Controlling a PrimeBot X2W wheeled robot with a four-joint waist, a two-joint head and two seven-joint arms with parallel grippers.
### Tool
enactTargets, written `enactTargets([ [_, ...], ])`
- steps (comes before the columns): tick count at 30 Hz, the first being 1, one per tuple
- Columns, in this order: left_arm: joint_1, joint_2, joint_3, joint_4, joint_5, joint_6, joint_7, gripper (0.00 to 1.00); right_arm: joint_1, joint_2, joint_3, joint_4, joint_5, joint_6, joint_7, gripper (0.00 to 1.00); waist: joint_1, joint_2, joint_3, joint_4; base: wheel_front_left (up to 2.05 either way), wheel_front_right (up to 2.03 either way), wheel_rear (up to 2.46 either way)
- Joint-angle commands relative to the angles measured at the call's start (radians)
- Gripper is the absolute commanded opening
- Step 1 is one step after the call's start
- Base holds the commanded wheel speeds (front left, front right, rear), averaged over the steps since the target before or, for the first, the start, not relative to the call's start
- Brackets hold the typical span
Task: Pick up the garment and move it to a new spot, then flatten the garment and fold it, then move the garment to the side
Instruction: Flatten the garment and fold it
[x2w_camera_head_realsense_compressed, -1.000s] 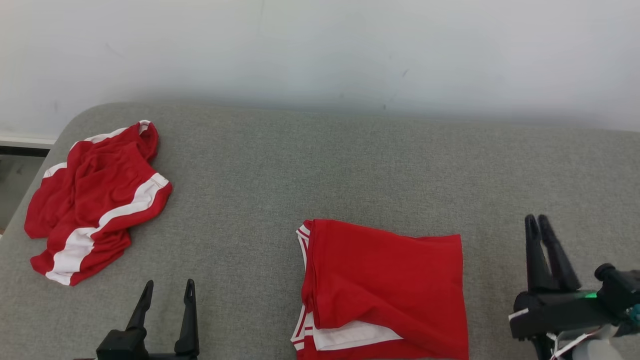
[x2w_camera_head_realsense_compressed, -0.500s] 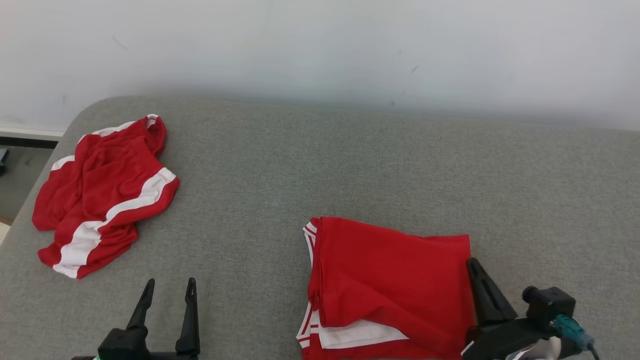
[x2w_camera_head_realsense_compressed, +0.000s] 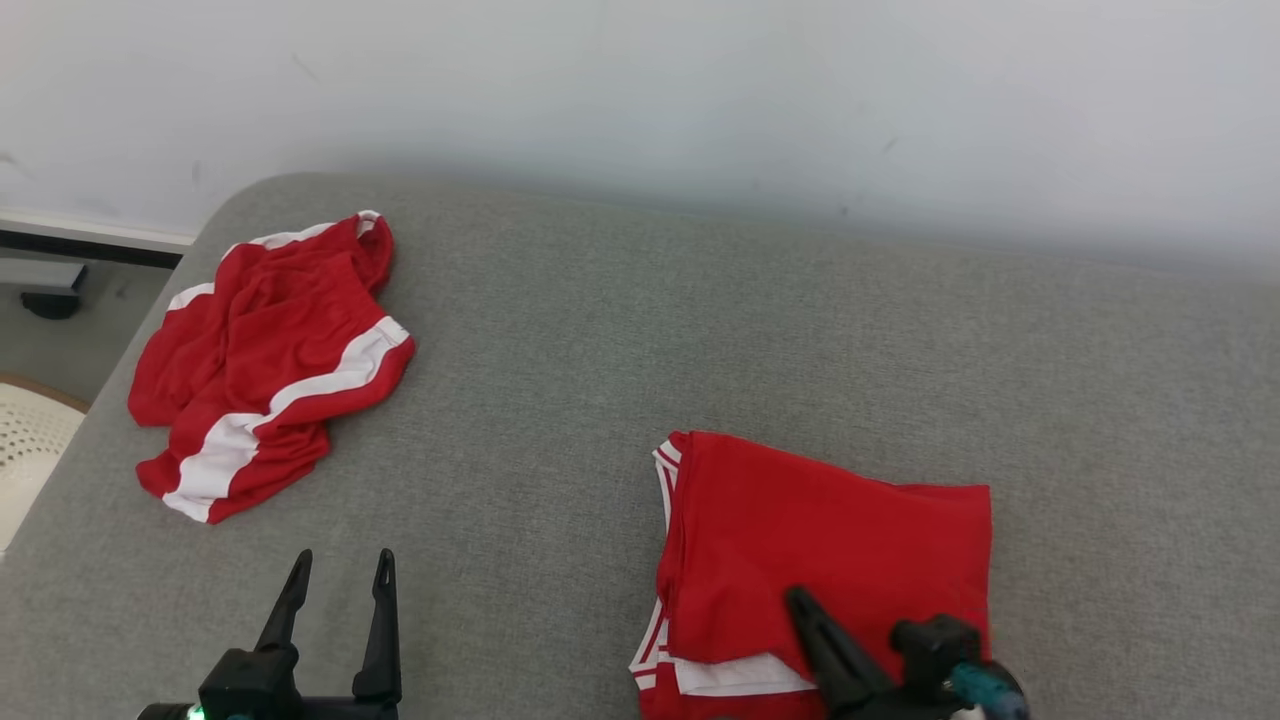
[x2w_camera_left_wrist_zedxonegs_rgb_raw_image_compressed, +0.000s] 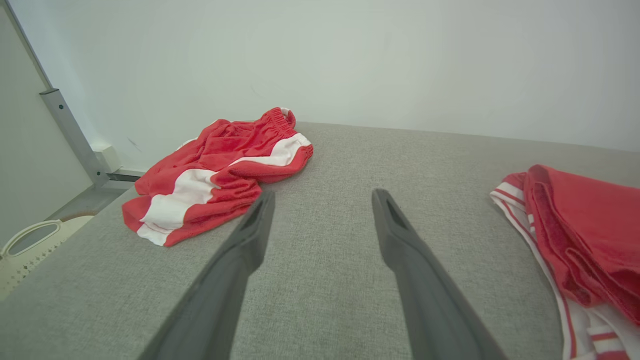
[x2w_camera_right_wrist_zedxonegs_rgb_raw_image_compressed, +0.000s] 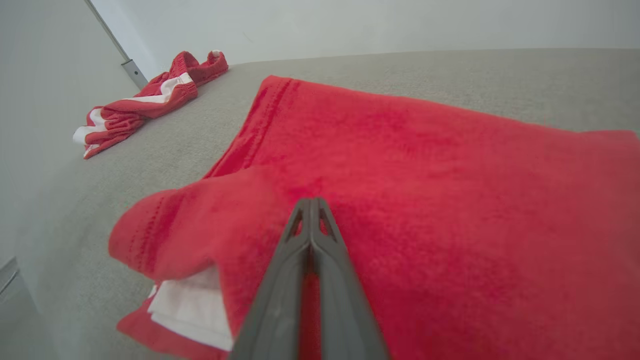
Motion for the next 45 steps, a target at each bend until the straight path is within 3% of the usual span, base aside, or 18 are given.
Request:
enactTargets([
  [1,-0.001,-0.003,0.000,0.003,0.005,-0.002,-0.002,1.00,-0.009,0.006,0.014,0.006,0.004,-0.002,-0.001,0.00,0.0000,-0.0001,0.001,0.011,0.00,0.00,0.00],
  [10,-0.003,-0.013,-0.002,0.011,0.008,-0.006,-0.002,1.00,-0.019,0.039,0.204,0.055,0.052,-0.002,-0.001,0.00,0.0000,-0.0001,-0.003,0.035,0.00,0.00,0.00],
  [17,0.007,-0.012,0.010,0.004,0.010,-0.004,-0.002,1.00,-0.053,0.048,0.218,0.013,0.086,-0.002,-0.001,0.00,0.0000,-0.0001,-0.002,0.018,0.00,0.00,0.00],
  [23,0.015,-0.009,0.021,-0.001,0.013,-0.002,-0.002,1.00,-0.047,0.012,0.091,-0.161,0.089,-0.002,-0.001,0.00,0.0000,-0.0001,-0.009,-0.018,0.00,0.00,0.00],
  [27,0.014,-0.005,0.026,-0.010,0.019,0.000,-0.002,1.00,-0.031,-0.021,-0.081,-0.269,0.033,-0.002,-0.001,0.00,0.0000,-0.0001,-0.015,-0.050,0.00,0.00,0.00],
  [37,0.031,-0.003,0.033,-0.019,0.023,0.004,-0.002,1.00,0.077,-0.040,-0.371,-0.362,-0.059,-0.002,-0.001,0.00,0.0000,-0.0001,-0.029,-0.101,0.00,0.00,0.00],
  [42,0.042,-0.001,0.041,-0.025,0.023,0.007,-0.002,1.00,0.140,-0.022,-0.451,-0.389,-0.086,-0.002,-0.001,0.00,0.0000,-0.0001,-0.031,-0.126,0.00,0.00,0.00],
  [43,0.042,0.000,0.044,-0.027,0.023,0.009,-0.002,1.00,0.149,-0.021,-0.455,-0.392,-0.090,-0.002,-0.001,0.12,0.0000,-0.0001,-0.031,-0.132,0.00,0.00,0.00],
  [45,0.042,0.002,0.050,-0.033,0.023,0.011,-0.002,1.00,0.159,-0.018,-0.454,-0.399,-0.099,-0.002,-0.001,0.60,0.0000,-0.0001,-0.031,-0.142,0.00,0.00,0.00],
])
